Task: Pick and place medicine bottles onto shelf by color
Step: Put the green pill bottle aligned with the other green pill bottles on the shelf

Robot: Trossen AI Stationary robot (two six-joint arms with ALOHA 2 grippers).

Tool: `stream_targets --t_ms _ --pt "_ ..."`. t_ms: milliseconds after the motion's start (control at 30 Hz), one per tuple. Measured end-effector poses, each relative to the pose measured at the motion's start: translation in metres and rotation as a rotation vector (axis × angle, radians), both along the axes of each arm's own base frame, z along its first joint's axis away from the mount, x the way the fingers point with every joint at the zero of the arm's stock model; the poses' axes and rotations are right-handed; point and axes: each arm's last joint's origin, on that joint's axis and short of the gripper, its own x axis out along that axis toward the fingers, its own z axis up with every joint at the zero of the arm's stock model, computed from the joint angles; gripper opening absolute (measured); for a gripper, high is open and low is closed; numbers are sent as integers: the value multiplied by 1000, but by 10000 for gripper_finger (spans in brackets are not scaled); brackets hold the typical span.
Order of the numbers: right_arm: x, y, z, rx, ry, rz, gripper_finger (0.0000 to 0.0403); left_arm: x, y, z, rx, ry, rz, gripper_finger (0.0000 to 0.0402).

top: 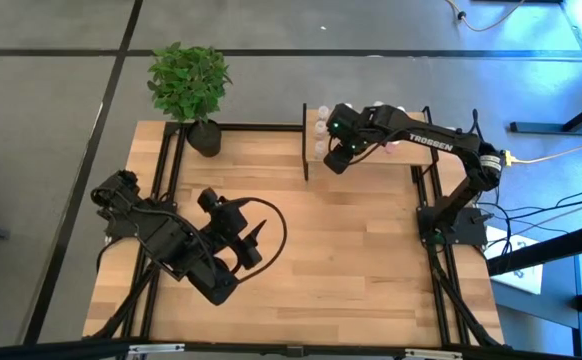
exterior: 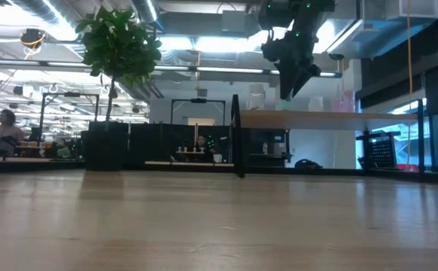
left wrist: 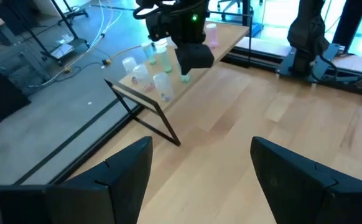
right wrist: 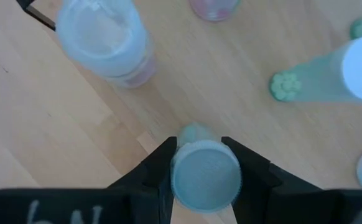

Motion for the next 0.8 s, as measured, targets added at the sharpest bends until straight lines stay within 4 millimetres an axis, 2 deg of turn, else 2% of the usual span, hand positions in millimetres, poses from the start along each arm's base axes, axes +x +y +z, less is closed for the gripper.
stream_targets --t_ms 333,800 --pt "-1 -2 0 -1 1 -5 127 0 0 0 -10 7 -3 267" --pt "-1 -2 0 -6 8 17 169 0 0 0 -12 8 -4 267"
